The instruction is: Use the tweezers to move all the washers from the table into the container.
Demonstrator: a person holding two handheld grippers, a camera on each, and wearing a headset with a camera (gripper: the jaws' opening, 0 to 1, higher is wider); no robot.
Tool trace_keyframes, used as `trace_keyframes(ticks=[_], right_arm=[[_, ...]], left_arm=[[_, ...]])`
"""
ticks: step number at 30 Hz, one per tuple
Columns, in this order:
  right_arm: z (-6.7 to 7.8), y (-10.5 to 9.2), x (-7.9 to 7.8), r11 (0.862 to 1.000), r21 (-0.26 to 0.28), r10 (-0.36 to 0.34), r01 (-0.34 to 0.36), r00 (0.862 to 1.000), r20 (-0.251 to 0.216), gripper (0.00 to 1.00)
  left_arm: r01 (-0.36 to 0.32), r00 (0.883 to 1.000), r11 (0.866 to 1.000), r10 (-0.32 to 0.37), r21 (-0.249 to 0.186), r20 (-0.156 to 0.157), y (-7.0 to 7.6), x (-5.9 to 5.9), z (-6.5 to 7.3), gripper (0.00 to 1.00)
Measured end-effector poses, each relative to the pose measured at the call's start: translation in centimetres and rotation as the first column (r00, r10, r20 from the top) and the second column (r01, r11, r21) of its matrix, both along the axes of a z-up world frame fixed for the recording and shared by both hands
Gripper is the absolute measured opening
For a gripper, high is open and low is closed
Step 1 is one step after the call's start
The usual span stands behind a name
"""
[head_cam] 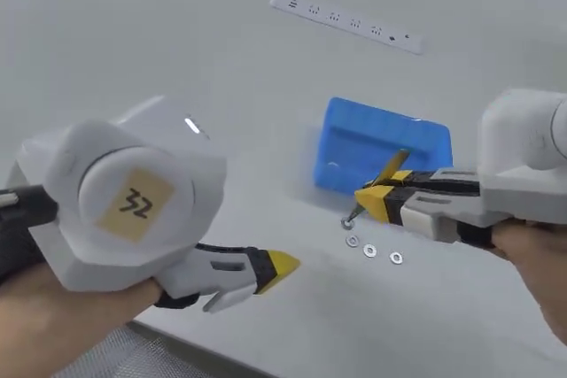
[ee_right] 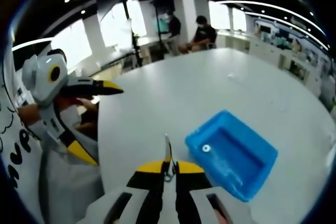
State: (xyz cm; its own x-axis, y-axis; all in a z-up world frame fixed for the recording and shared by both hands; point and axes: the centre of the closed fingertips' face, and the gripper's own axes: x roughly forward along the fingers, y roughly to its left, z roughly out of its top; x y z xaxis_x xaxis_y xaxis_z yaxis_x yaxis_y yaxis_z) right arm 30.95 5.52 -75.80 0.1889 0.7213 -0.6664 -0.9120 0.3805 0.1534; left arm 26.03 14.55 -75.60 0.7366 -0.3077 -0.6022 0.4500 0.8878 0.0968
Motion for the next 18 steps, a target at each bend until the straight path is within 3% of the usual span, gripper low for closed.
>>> trace_keyframes(ticks=[9, 18], right_arm=[[1.7, -0.1, 1.0, 1.000, 0.006, 0.009, -0.009, 1.000, 0.027, 0.04], [3.3, -0.2, 3.1, 1.000, 0.009, -0.009, 0.008, 0.997, 0.081, 0.04]], left_arm=[[-0.009, 1.000, 1.000, 0.009, -0.007, -0.004, 0.2, -0.2, -0.1, 0.96], [-0.014, 1.000, 1.000, 0.014, -0.006, -0.006, 0.4, 0.0, -0.2, 0.98]])
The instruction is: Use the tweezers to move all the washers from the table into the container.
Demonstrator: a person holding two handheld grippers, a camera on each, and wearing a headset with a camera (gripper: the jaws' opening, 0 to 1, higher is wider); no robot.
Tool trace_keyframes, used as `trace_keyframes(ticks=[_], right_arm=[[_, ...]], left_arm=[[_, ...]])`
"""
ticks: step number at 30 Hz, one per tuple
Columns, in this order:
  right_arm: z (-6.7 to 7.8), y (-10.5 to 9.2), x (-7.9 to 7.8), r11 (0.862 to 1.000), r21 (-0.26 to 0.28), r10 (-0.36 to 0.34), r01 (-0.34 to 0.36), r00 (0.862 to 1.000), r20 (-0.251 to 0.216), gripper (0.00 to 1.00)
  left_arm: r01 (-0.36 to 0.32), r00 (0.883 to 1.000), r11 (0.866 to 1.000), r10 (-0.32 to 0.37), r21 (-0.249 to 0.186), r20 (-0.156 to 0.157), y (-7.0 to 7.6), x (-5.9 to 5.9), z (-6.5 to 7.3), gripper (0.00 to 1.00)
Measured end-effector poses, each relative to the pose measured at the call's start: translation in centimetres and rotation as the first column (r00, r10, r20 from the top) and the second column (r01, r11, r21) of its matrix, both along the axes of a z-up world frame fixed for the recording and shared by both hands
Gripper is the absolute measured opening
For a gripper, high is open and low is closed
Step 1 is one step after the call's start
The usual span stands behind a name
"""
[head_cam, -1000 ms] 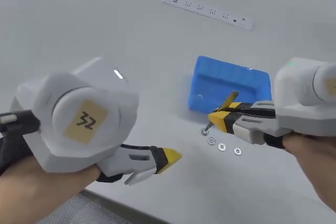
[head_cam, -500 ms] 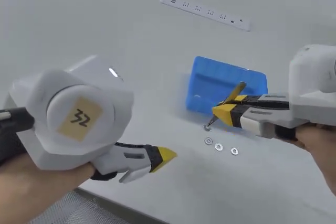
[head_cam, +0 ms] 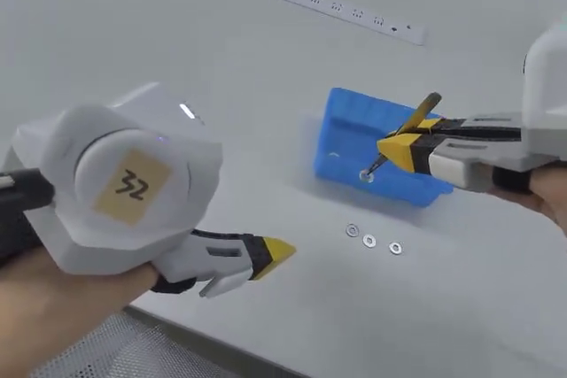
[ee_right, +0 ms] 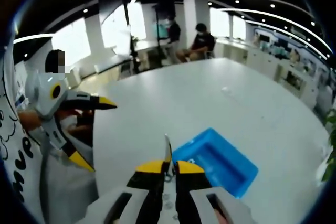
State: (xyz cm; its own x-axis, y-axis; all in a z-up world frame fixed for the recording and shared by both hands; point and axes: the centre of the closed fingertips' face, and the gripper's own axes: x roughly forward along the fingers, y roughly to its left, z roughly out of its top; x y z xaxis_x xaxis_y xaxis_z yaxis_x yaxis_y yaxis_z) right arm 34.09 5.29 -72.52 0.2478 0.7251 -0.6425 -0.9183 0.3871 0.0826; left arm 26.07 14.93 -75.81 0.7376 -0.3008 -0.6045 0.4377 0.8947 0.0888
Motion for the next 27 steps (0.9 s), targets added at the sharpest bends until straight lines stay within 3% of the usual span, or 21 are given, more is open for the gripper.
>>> trace_keyframes(ticks=[5, 13, 18, 27], right_arm=[[0.6, 0.3, 1.4, 1.000, 0.021, -0.019, 0.019, 1.000, 0.017, 0.04], [0.4, 0.4, 2.4, 0.999, 0.016, -0.037, 0.037, 0.999, 0.040, 0.04], [-0.4, 0.4, 3.3, 0.999, 0.001, -0.048, 0.048, 0.997, 0.065, 0.04], [-2.3, 0.4, 4.7, 0.995, -0.001, -0.096, 0.096, 0.993, 0.066, 0.04]], left_arm=[[0.008, 1.000, 1.000, -0.008, 0.013, -0.010, -0.1, -0.2, -0.3, 0.98], [0.008, 1.000, 1.000, -0.007, 0.012, -0.010, -0.1, -0.2, -0.3, 0.98], [0.006, 1.000, 1.000, -0.005, 0.017, -0.014, 0.1, -0.3, -0.3, 0.98], [0.005, 1.000, 1.000, -0.005, 0.031, -0.007, 0.2, -0.2, -0.4, 0.97]])
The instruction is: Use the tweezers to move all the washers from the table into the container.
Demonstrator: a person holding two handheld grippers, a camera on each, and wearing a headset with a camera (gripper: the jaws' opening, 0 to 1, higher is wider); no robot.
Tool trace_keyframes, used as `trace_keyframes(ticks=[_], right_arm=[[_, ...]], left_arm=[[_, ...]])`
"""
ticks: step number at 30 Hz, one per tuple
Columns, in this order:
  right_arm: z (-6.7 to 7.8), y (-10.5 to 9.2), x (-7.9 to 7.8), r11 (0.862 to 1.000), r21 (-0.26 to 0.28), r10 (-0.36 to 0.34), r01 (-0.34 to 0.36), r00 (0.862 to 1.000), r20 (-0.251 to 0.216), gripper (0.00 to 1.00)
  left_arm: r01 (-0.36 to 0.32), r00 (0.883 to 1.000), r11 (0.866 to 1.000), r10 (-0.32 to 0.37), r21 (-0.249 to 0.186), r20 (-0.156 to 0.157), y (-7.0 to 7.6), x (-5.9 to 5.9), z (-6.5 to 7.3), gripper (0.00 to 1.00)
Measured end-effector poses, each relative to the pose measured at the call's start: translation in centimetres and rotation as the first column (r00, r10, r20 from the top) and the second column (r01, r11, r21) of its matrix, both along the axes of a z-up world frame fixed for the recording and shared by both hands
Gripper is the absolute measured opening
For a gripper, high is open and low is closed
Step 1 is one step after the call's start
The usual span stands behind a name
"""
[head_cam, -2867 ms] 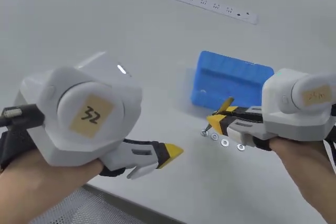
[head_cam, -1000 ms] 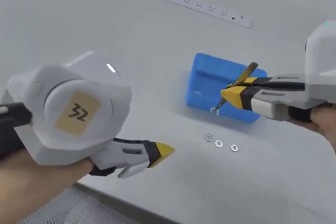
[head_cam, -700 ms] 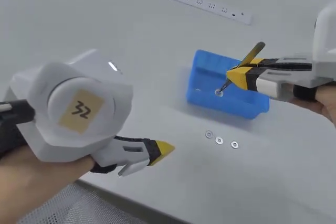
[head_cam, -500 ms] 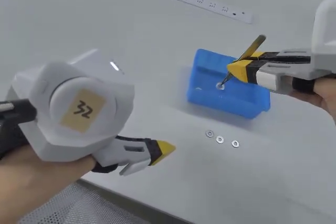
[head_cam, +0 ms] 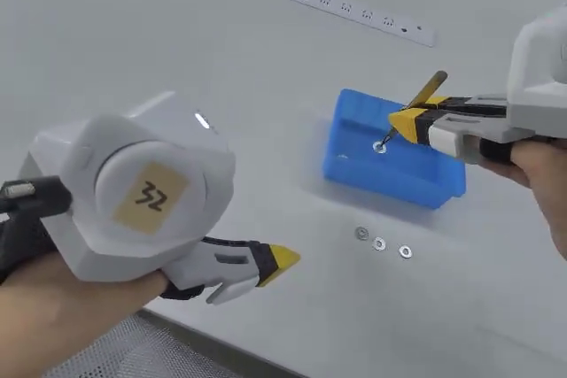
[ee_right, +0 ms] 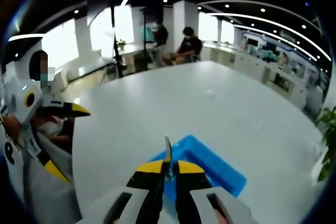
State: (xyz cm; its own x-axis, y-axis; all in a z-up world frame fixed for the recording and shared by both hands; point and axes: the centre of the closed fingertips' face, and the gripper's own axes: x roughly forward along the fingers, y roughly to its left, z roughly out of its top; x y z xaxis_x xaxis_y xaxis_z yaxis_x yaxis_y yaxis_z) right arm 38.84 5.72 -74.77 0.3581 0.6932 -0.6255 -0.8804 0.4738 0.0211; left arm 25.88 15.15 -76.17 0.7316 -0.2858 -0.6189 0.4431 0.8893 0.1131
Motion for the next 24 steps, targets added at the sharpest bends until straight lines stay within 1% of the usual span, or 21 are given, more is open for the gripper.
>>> trace_keyframes(ticks=[2, 4, 5, 6, 8, 10, 14, 17, 19, 21, 22, 24], right_arm=[[-0.4, 0.1, 0.2, 1.000, 0.012, -0.011, 0.011, 1.000, -0.006, 0.04], [-0.8, 0.0, 0.4, 1.000, 0.013, -0.021, 0.021, 1.000, -0.004, 0.04], [-1.0, 0.1, 0.4, 1.000, 0.011, -0.021, 0.021, 1.000, -0.008, 0.04], [-1.6, 0.2, 0.3, 1.000, -0.005, -0.016, 0.016, 1.000, -0.023, 0.04], [-1.9, 0.2, 0.6, 1.000, -0.010, -0.019, 0.019, 1.000, -0.009, 0.04], [-2.2, 0.4, 0.5, 1.000, -0.012, -0.018, 0.017, 1.000, -0.017, 0.04], [-3.3, 0.6, 0.8, 0.999, -0.028, -0.018, 0.018, 1.000, -0.007, 0.04], [-4.0, 0.7, 1.2, 0.999, -0.025, -0.031, 0.031, 0.999, -0.022, 0.04], [-4.3, 0.6, 1.1, 0.999, -0.023, -0.038, 0.038, 0.999, -0.034, 0.04], [-5.0, 0.7, 1.3, 0.999, -0.017, -0.049, 0.048, 0.998, -0.039, 0.04], [-4.9, 0.7, 1.3, 0.998, -0.011, -0.055, 0.055, 0.997, -0.048, 0.04], [-5.4, 0.7, 1.3, 0.998, -0.005, -0.064, 0.064, 0.996, -0.054, 0.04]], left_arm=[[-0.002, 1.000, 1.000, 0.002, -0.002, 0.000, 0.0, 0.0, 0.0, 0.97], [-0.003, 1.000, 1.000, 0.003, -0.001, -0.002, 0.1, 0.1, -0.1, 0.97], [-0.002, 1.000, 1.000, 0.002, 0.001, -0.002, 0.1, 0.1, -0.1, 0.97], [0.000, 1.000, 1.000, 0.000, 0.003, -0.004, 0.0, 0.1, -0.2, 0.97], [0.002, 1.000, 1.000, -0.002, 0.002, -0.005, 0.0, 0.1, -0.2, 0.97], [0.004, 1.000, 1.000, -0.004, 0.003, -0.006, -0.1, 0.1, -0.3, 0.97], [0.006, 1.000, 1.000, -0.006, 0.004, -0.012, -0.1, 0.0, -0.5, 0.97], [0.005, 1.000, 1.000, -0.005, 0.002, -0.013, -0.1, 0.0, -0.5, 0.97], [0.004, 1.000, 1.000, -0.004, 0.000, -0.015, -0.1, 0.0, -0.5, 0.97], [0.004, 1.000, 1.000, -0.004, 0.001, -0.018, -0.1, -0.1, -0.6, 0.97], [0.004, 1.000, 1.000, -0.004, 0.001, -0.020, -0.1, -0.1, -0.6, 0.97], [0.004, 1.000, 1.000, -0.004, 0.001, -0.022, -0.1, -0.1, -0.7, 0.97]])
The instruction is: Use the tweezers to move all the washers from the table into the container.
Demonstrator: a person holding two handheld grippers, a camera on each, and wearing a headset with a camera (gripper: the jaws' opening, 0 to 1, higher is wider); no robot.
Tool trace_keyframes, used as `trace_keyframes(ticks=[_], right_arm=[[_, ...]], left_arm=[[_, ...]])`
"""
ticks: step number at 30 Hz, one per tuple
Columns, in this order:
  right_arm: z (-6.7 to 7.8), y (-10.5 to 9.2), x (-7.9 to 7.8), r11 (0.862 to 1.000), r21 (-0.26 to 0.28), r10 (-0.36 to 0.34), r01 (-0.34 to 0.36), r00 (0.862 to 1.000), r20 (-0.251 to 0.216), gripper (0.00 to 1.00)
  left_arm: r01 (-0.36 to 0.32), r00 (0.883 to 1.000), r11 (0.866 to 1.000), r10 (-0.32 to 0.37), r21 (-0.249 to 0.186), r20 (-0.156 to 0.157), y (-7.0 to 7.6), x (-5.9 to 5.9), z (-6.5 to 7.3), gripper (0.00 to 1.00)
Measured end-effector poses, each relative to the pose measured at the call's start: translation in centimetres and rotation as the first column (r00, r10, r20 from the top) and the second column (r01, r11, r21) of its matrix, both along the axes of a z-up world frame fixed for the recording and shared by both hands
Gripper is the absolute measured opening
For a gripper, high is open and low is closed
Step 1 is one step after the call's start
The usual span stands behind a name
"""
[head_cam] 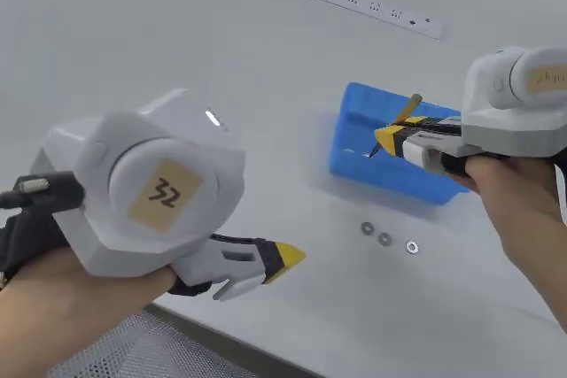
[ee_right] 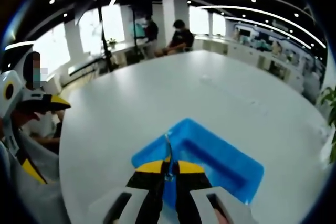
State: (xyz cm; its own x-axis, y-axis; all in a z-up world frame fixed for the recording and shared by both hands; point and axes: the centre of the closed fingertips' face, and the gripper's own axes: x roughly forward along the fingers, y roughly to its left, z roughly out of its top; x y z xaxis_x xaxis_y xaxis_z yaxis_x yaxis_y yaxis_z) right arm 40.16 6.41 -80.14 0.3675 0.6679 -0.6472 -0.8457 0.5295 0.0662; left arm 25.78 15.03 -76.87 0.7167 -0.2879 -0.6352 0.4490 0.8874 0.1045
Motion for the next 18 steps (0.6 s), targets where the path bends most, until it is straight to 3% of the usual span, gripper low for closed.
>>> trace_keyframes(ticks=[18], right_arm=[[-1.0, 0.0, 0.1, 1.000, -0.013, -0.015, 0.015, 1.000, -0.002, 0.05]], left_arm=[[0.001, 1.000, 1.000, -0.001, -0.007, -0.008, 0.0, -0.1, -0.2, 0.97]])
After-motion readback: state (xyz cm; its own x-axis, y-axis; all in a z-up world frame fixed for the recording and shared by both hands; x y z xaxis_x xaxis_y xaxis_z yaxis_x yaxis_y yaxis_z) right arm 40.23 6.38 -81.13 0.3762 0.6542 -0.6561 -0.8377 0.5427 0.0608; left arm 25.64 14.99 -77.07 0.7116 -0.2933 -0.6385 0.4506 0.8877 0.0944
